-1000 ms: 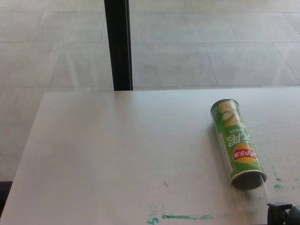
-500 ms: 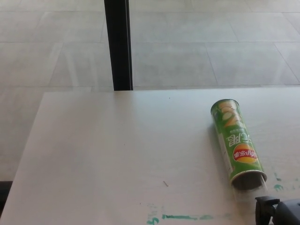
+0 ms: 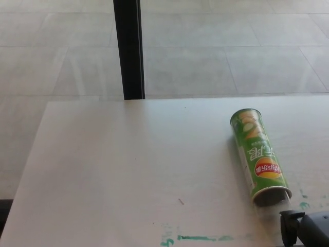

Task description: Use the right hand as a fist to push the chips tray inside its container kept in the middle of the desk

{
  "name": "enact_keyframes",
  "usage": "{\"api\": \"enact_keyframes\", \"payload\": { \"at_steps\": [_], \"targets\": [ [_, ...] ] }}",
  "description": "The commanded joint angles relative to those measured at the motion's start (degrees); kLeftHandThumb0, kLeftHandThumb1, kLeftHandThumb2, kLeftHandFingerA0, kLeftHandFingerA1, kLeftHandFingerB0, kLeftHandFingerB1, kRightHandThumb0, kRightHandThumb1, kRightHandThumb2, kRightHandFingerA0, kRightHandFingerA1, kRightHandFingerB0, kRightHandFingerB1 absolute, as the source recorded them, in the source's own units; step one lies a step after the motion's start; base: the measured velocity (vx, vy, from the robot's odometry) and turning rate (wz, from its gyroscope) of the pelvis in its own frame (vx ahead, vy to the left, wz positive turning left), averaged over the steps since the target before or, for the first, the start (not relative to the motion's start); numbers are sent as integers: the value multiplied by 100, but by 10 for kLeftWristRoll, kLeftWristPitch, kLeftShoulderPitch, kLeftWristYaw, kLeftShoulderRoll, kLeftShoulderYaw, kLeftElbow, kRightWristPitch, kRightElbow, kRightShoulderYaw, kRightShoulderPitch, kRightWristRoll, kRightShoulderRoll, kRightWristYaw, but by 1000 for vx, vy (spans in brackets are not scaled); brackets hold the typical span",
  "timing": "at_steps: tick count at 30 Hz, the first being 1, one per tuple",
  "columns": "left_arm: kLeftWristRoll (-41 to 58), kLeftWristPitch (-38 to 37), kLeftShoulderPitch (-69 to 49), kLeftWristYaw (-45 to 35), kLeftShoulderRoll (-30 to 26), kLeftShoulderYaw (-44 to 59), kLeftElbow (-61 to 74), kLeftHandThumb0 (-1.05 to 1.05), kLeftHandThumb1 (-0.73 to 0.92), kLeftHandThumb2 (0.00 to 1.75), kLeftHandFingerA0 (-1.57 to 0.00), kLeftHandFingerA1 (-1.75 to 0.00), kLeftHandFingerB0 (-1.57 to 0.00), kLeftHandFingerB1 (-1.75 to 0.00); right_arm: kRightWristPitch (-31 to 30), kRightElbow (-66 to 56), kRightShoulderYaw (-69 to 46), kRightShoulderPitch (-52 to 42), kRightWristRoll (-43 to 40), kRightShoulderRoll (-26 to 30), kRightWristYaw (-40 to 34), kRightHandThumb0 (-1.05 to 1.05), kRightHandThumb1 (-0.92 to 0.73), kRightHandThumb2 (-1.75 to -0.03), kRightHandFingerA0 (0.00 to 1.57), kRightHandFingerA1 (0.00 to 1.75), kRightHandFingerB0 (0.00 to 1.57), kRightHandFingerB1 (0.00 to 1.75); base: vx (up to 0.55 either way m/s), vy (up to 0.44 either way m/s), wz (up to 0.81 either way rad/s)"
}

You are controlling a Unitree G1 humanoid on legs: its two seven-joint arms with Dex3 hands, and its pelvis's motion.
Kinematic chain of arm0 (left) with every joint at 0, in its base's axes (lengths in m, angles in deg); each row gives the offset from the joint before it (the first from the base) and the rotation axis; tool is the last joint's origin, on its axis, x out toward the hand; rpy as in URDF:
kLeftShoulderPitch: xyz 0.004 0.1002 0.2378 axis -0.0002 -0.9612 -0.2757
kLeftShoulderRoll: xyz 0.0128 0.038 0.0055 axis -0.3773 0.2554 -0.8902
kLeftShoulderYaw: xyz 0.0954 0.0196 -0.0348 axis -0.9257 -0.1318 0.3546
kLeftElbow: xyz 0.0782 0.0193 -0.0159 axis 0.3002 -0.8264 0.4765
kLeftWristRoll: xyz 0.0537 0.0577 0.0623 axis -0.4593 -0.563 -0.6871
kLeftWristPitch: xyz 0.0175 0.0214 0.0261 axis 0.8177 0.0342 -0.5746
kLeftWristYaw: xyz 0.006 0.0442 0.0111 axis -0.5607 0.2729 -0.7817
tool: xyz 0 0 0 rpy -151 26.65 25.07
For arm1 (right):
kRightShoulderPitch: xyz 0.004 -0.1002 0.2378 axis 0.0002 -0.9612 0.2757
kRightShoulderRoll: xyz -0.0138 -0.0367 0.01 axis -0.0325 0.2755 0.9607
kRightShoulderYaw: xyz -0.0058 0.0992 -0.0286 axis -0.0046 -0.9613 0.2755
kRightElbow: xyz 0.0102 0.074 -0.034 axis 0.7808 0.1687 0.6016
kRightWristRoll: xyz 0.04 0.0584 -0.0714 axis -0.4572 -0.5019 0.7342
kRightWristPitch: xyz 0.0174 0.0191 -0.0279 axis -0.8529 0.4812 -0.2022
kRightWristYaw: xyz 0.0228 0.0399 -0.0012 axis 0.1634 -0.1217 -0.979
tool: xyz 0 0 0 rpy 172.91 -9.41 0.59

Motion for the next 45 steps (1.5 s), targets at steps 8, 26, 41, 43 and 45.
{"api": "enact_keyframes", "payload": {
  "at_steps": [8,26,41,43,45],
  "targets": [
    [7,-10,-13,-5,-12,-5,-1,-73,92,67,-52,-71,-41,-49,12,46,11,86,-11,10,14,-101,-67,-94,140,147,56,141,0,0,0],
    [0,-19,-10,1,-17,-12,-5,-70,92,69,-56,-70,-42,-50,17,123,48,132,-17,-23,-8,-101,-65,-91,141,142,53,142,3,0,1],
    [14,-7,-8,-3,-12,-5,-7,-71,91,67,-54,-71,-42,-49,26,-87,-40,63,-232,104,286,-103,-45,-101,126,94,85,89,0,0,0],
    [5,-3,-7,8,-12,-13,-7,-71,92,67,-56,-70,-41,-47,40,-113,-64,55,-285,120,308,-103,-65,-61,131,87,86,85,0,0,0],
    [5,-5,-9,6,-12,-13,-6,-73,92,67,-56,-69,-44,-48,48,-135,-82,52,-323,132,323,-105,-46,-104,124,93,76,82,0,0,0]
  ]
}}
